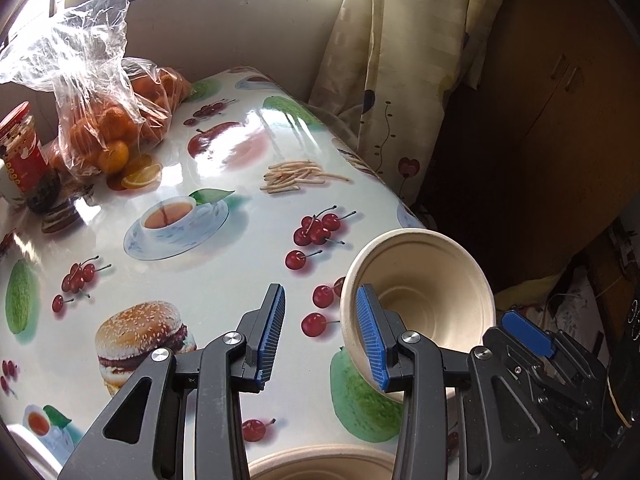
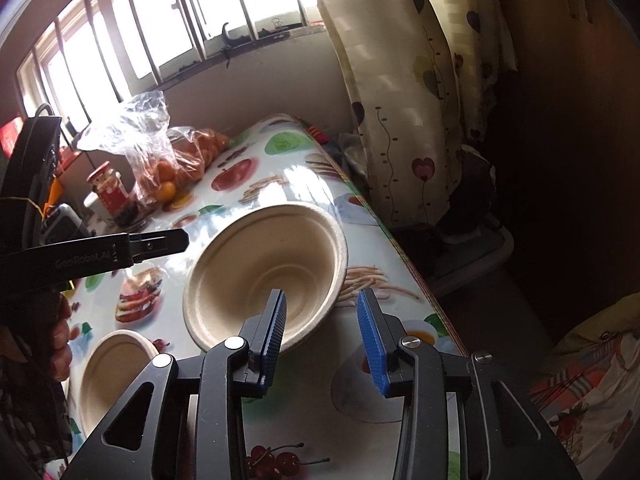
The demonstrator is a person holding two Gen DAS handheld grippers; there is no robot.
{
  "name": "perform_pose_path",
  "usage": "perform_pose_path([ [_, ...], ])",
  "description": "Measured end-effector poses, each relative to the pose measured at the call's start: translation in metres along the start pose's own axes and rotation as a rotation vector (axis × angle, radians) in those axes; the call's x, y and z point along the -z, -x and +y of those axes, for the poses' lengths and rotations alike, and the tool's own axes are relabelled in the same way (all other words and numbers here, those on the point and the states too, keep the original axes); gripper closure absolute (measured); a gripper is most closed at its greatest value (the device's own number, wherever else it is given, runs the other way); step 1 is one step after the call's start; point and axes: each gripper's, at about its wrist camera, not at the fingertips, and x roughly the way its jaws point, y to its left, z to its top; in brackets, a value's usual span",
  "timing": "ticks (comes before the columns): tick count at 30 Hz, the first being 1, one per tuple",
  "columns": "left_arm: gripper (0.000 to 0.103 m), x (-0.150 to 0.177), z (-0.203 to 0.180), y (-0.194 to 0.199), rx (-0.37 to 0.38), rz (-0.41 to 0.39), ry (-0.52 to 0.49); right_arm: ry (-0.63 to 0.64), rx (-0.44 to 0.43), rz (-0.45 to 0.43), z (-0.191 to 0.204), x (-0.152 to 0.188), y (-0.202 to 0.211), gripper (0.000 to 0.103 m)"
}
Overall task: Organize plates and bowls
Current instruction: 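Close the left tool on a beige bowl rim while the right tool closes on another rim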
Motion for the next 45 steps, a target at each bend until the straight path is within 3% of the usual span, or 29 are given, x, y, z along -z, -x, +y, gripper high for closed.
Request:
perform_pose_path([
  [24, 0.088, 0.001, -0.004, -0.020, 0.040, 0.051, 0.006, -0.016, -0.013, 0.012, -0.002, 0.000, -0.007, 0.080],
  [41, 0.090, 0.003, -0.004, -0.022, 0.069, 0.057, 0.017, -0.020, -0.021, 0.013, -0.003, 0.001, -0.010, 0.084],
  [45, 0.096, 0.003, -0.005, -0.024, 0.069, 0.056, 0.018, -0.020, -0.025, 0.011, -0.002, 0.002, -0.009, 0.085],
])
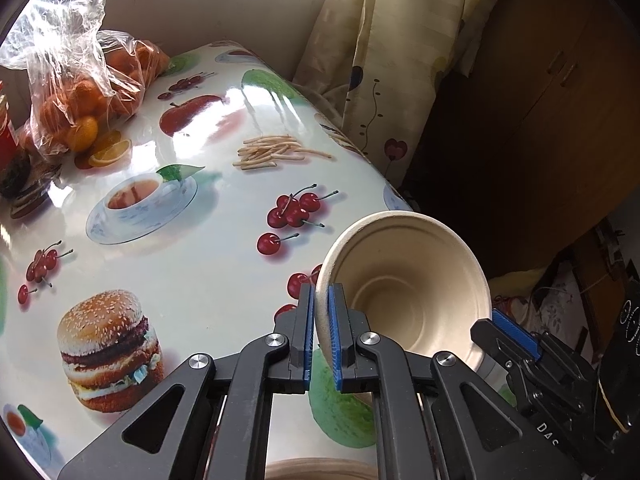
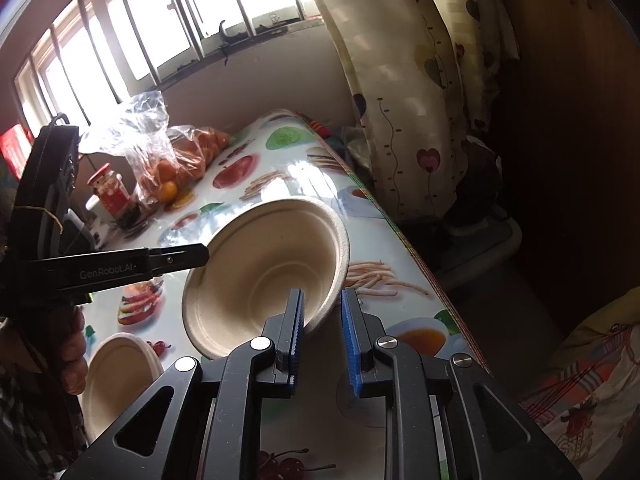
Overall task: Organize plates and bowls
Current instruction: 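Close the left tool on a beige bowl rim while the right tool closes on another rim, then lift the held beige bowls with both tools and carry them across the table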
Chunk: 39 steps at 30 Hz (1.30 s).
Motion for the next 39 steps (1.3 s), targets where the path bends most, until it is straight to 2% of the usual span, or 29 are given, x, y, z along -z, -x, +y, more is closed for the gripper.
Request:
perform_pose_path([
  [18, 0.096, 0.001, -0.003, 0.006, -0.003, -0.011, -0.001, -0.004, 0.002, -0.003, -0.001, 0.000, 0.001, 0.085],
  [39, 0.096, 0.012, -0.004, 0.044, 0.016, -0.069, 0.007, 0.005, -0.020, -0.036, 0.010, -0.001, 0.031, 0.085],
])
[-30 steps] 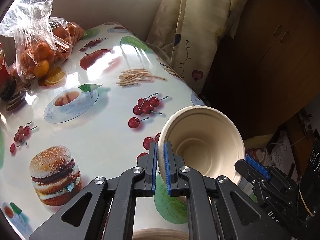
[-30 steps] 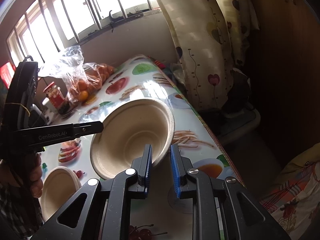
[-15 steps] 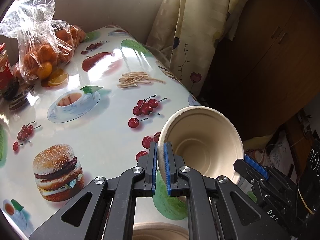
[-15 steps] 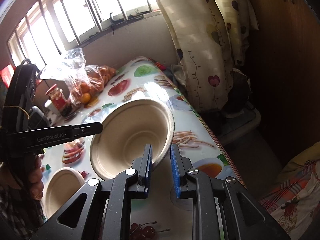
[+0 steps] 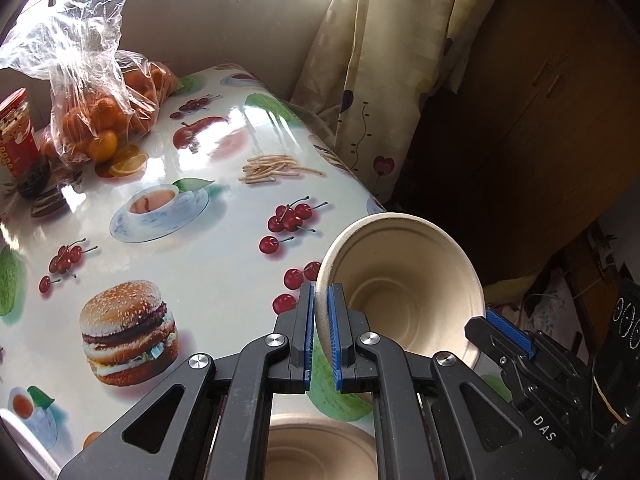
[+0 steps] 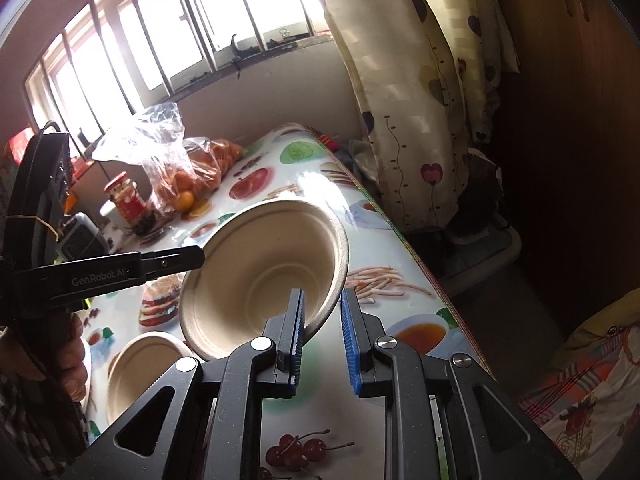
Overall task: Organize plates and bowls
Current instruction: 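Lift the held beige bowls with both tools and carry them across the table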
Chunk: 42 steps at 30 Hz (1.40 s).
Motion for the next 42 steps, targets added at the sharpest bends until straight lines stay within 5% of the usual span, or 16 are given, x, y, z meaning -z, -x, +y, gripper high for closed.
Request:
perform_pose_path([
  [42, 0.096, 0.058, 0.033, 0.086, -0.021, -0.098, 0.072, 0.071, -0.100, -0.025, 0.064, 0.030, 0.045, 0.085],
])
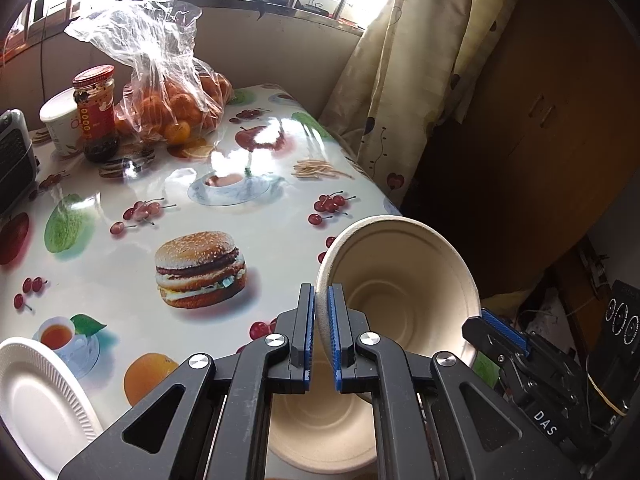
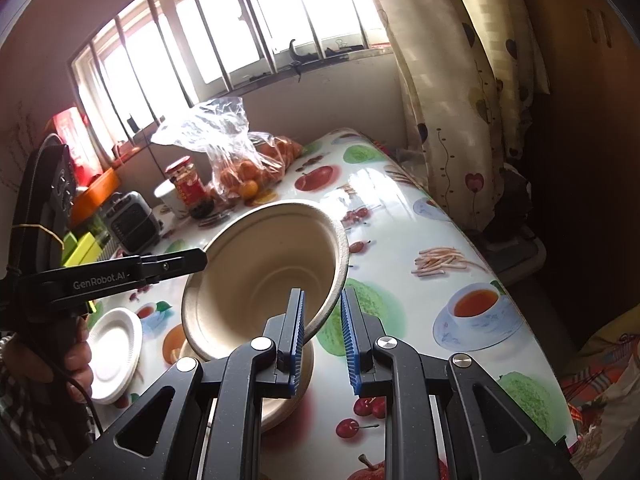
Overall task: Organize plates and bowls
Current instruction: 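Lift the held beige bowls with both tools and carry them across the table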
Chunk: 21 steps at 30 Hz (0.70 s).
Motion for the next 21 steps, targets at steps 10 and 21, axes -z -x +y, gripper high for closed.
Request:
perform_pose_path([
  [10, 0.096, 0.014, 0.007, 0.013, -0.017, -0.001, 0.010, 0.009, -0.020, 0.010, 0.010, 0.008, 0.002, 0.085],
  [21, 0.096, 0.031, 0.017, 0.019, -0.029, 0.007, 0.032, 0.015, -0.035, 0.033, 0.020, 0.022, 0.001, 0.085],
])
